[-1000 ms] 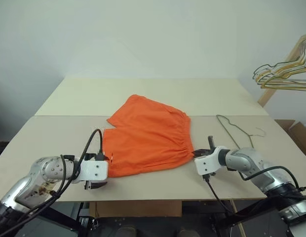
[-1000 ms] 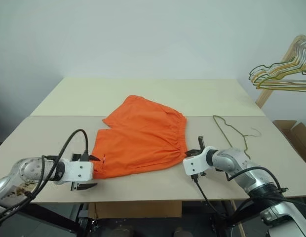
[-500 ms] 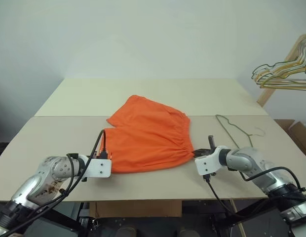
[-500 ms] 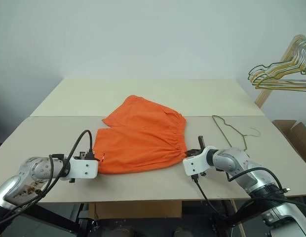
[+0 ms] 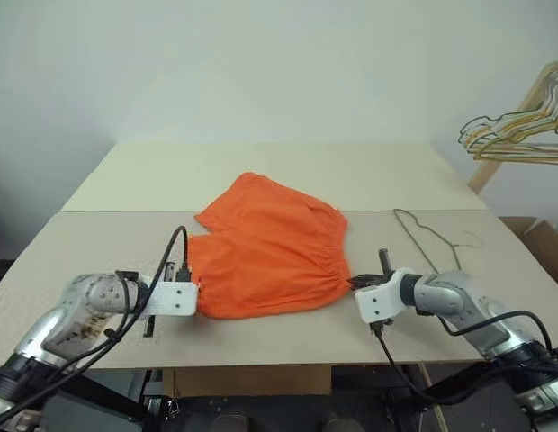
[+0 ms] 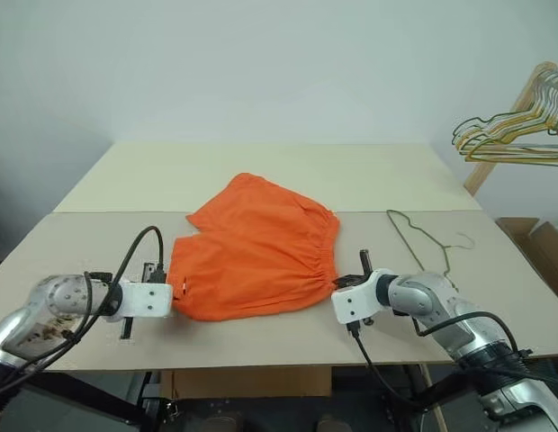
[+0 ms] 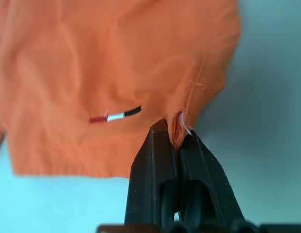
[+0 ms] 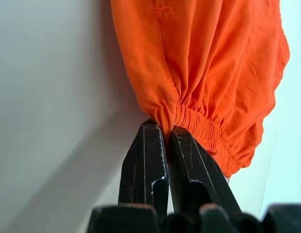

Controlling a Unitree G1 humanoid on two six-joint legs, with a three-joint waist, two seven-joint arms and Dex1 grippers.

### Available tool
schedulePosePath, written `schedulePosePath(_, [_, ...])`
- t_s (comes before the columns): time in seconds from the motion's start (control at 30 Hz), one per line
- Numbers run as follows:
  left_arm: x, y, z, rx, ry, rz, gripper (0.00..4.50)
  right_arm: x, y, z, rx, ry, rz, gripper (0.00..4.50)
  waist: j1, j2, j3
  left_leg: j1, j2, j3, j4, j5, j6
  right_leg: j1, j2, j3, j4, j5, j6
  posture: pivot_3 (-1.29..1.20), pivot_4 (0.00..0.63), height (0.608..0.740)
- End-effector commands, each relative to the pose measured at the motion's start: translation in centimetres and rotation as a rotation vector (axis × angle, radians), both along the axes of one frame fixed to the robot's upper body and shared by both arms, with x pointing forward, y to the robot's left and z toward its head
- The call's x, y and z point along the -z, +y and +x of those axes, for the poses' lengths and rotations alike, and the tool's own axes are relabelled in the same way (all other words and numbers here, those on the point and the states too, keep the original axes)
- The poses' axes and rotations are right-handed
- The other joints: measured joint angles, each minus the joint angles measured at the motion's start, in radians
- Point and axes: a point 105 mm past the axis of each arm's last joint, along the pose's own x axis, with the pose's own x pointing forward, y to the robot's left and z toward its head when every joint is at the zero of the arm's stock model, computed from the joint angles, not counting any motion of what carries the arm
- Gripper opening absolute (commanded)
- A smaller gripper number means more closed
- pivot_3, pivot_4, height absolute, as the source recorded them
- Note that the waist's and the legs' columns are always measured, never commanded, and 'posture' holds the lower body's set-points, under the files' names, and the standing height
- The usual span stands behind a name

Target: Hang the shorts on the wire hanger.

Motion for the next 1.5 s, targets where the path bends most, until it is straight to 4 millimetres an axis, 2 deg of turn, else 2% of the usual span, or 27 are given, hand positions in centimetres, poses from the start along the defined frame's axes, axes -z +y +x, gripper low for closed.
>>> schedulePosePath(0.03, [-2.4, -0.2, -0.2, 0.072, -0.028, -0.024, 0.01, -1.9, -0.2, -0.2, -0.036, -0.041, 0.018, 0.00, 0.000, 0.000, 0.000, 0.000, 0.000, 0.000, 0.000, 0.000, 0.000, 0.000, 0.000, 0.000, 0.000, 0.000, 0.000, 0.10, 0.000, 0.740])
schedulePosePath(0.1, [-2.6, -0.2, -0.4, 0.085, -0.015, -0.026, 0.01, -1.8, -0.6, -0.3, -0.035, -0.040, 0.005, 0.00, 0.001, 0.000, 0.000, 0.001, 0.000, 0.000, 0.000, 0.000, 0.000, 0.000, 0.000, 0.000, 0.000, 0.000, 0.000, 0.10, 0.000, 0.740])
schedulePosePath(0.17, [-2.7, -1.0, -1.4, 0.118, 0.033, -0.076, 0.01, -1.5, -1.6, 0.0, -0.032, -0.062, -0.025, 0.00, 0.001, 0.000, 0.000, 0.001, 0.000, 0.000, 0.000, 0.000, 0.000, 0.000, 0.000, 0.000, 0.000, 0.000, 0.000, 0.10, 0.000, 0.740])
schedulePosePath(0.23, [-2.7, -2.4, -3.1, 0.173, 0.091, -0.124, 0.01, -1.2, -2.9, 0.1, -0.045, -0.078, -0.077, 0.00, 0.000, 0.000, 0.000, 0.000, 0.000, 0.001, 0.000, 0.000, 0.000, 0.000, 0.000, 0.000, 0.000, 0.000, 0.000, 0.10, 0.000, 0.740])
schedulePosePath(0.4, [-2.5, -4.3, -6.5, 0.270, 0.204, -0.162, 0.01, -0.8, -4.6, -0.5, -0.095, -0.077, -0.130, 0.00, -0.002, 0.000, 0.000, 0.001, 0.001, 0.003, 0.000, 0.000, 0.000, 0.000, 0.000, 0.002, 0.000, 0.000, 0.000, 0.08, 0.000, 0.740])
schedulePosePath(0.53, [-1.8, -4.2, -6.8, 0.245, 0.214, -0.137, 0.01, -0.7, -4.5, -1.7, -0.145, -0.051, -0.117, 0.00, -0.004, 0.001, 0.000, 0.002, 0.002, 0.003, 0.000, 0.000, 0.000, 0.001, 0.002, 0.003, 0.001, 0.000, 0.000, 0.07, 0.000, 0.740])
schedulePosePath(0.6, [-1.4, -3.5, -6.6, 0.233, 0.201, -0.090, 0.00, -0.7, -4.3, -2.2, -0.165, -0.035, -0.109, 0.62, -0.005, 0.001, 0.000, 0.003, 0.003, 0.003, 0.000, 0.000, 0.000, 0.001, 0.003, 0.003, 0.001, 0.000, 0.000, 0.07, 0.000, 0.740])
schedulePosePath(0.63, [-1.1, -3.0, -6.4, 0.231, 0.193, -0.054, 0.38, -0.5, -4.3, -2.6, -0.175, -0.020, -0.110, 0.90, -0.006, 0.001, 0.000, 0.003, 0.004, 0.004, 0.000, 0.000, 0.000, 0.001, 0.003, 0.003, 0.000, 0.000, 0.000, 0.07, 0.000, 0.740])
schedulePosePath(0.7, [-0.8, -1.9, -6.3, 0.238, 0.180, 0.012, 0.62, -0.4, -4.4, -3.2, -0.190, -0.003, -0.118, 1.35, -0.009, 0.001, 0.000, 0.003, 0.005, 0.004, 0.000, 0.000, 0.000, 0.001, 0.003, 0.003, 0.000, 0.000, 0.000, 0.07, 0.000, 0.740])
schedulePosePath(0.77, [-0.8, -1.3, -6.5, 0.259, 0.190, 0.041, 1.24, -0.6, -4.8, -3.7, -0.191, 0.017, -0.128, 2.05, -0.012, 0.001, 0.000, 0.003, 0.005, 0.005, 0.000, 0.000, 0.000, 0.001, 0.003, 0.003, 0.000, 0.000, -0.001, 0.07, 0.000, 0.740])
schedulePosePath(0.8, [-1.1, -1.3, -6.7, 0.264, 0.200, 0.033, 1.43, -0.7, -5.0, -4.0, -0.189, 0.029, -0.134, 2.26, -0.014, 0.001, 0.000, 0.003, 0.005, 0.005, 0.000, 0.000, 0.000, 0.001, 0.003, 0.003, 0.000, 0.000, -0.001, 0.07, 0.000, 0.740])
schedulePosePath(0.93, [-2.7, -1.6, -7.9, 0.259, 0.258, -0.055, 2.70, -1.7, -5.8, -4.9, -0.153, 0.071, -0.118, 3.66, -0.021, 0.001, 0.001, 0.003, 0.007, 0.007, 0.000, 0.000, 0.001, 0.001, 0.002, 0.004, 0.000, 0.000, -0.001, 0.07, 0.000, 0.740])
schedulePosePath(1.0, [-3.9, -1.5, -7.9, 0.226, 0.260, -0.112, 3.33, -2.6, -6.2, -5.3, -0.062, 0.136, -0.037, 4.36, -0.024, 0.001, 0.001, 0.003, 0.008, 0.007, 0.000, 0.000, 0.001, 0.001, 0.003, 0.004, 0.000, 0.000, -0.001, 0.07, 0.000, 0.740])
schedulePosePath(1.03, [-4.5, -1.4, -7.8, 0.207, 0.261, -0.135, 3.61, -3.1, -6.3, -5.4, -0.015, 0.170, 0.012, 4.50, -0.024, 0.001, 0.001, 0.004, 0.008, 0.007, 0.000, 0.000, 0.001, 0.002, 0.003, 0.004, 0.000, 0.000, -0.001, 0.08, 0.000, 0.740])
schedulePosePath(1.13, [-6.8, -1.1, -6.4, 0.104, 0.229, -0.262, 4.48, -5.6, -7.0, -4.9, 0.144, 0.234, 0.174, 4.50, -0.023, 0.001, 0.001, 0.005, 0.009, 0.007, 0.000, 0.000, 0.001, 0.002, 0.003, 0.004, 0.000, 0.000, -0.001, 0.09, 0.000, 0.740])
schedulePosePath(1.23, [-9.4, -1.6, -4.7, 0.005, 0.207, -0.454, 4.48, -8.0, -7.8, -3.9, 0.312, 0.275, 0.365, 4.50, -0.023, 0.001, 0.001, 0.006, 0.009, 0.007, 0.000, 0.000, 0.001, 0.004, 0.003, 0.004, 0.000, 0.000, 0.000, 0.08, 0.000, 0.740])
schedulePosePath(1.33, [-12.0, -3.3, -2.7, -0.053, 0.169, -0.679, 4.48, -9.5, -9.5, -2.2, 0.529, 0.305, 0.573, 4.50, -0.021, 0.000, 0.001, 0.007, 0.009, 0.006, 0.000, -0.001, 0.000, 0.004, 0.004, 0.004, 0.000, 0.000, 0.000, 0.08, 0.000, 0.740])
schedulePosePath(1.5, [-14.0, -6.1, -1.3, -0.077, 0.198, -0.900, 4.48, -8.9, -12.2, 0.0, 0.876, 0.333, 0.674, 4.50, -0.020, -0.001, 0.001, 0.004, 0.008, 0.006, 0.000, -0.001, 0.000, 0.002, 0.004, 0.005, 0.000, 0.000, -0.001, 0.06, 0.000, 0.740])
